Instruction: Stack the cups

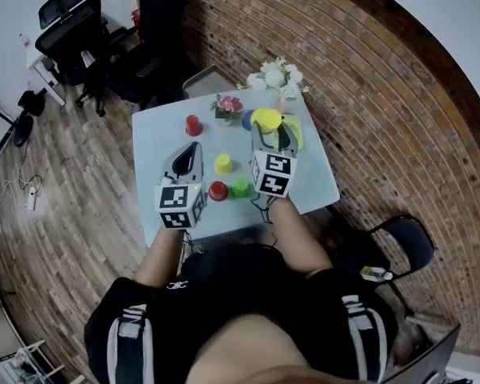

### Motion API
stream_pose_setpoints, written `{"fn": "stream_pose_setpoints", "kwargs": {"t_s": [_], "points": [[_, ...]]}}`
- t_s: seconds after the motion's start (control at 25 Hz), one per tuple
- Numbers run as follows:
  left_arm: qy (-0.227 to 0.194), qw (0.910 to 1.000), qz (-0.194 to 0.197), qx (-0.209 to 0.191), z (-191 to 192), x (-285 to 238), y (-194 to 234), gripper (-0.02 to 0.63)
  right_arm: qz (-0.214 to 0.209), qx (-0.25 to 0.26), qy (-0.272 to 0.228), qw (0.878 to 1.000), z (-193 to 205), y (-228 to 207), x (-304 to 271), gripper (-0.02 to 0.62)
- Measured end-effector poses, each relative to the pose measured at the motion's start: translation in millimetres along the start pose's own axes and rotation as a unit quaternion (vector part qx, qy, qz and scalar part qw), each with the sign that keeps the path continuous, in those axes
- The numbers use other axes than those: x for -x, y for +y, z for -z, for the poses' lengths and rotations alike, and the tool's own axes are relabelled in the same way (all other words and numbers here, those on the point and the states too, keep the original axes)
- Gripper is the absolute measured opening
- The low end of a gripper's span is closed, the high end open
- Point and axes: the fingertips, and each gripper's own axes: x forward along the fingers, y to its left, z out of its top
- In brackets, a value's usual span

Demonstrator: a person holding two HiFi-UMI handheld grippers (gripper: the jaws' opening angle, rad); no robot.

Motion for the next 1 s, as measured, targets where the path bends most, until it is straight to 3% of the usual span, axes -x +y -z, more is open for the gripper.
{"fn": "stream_pose_setpoints", "kwargs": {"t_s": [0.36, 1.0], "points": [[0.016, 0.9997, 0.018, -0.005, 10.4, -16.3, -30.1, 0.003, 0.01, 0.008, 0.042, 0.999, 46.0, -40.9, 11.2, 0.247], [0.065, 0.9979, -0.001, 0.003, 49.5, -7.7, -24.0, 0.003, -0.045, 0.002, 0.14, 0.989, 160.5, -32.3, 25.3, 0.247]]}}
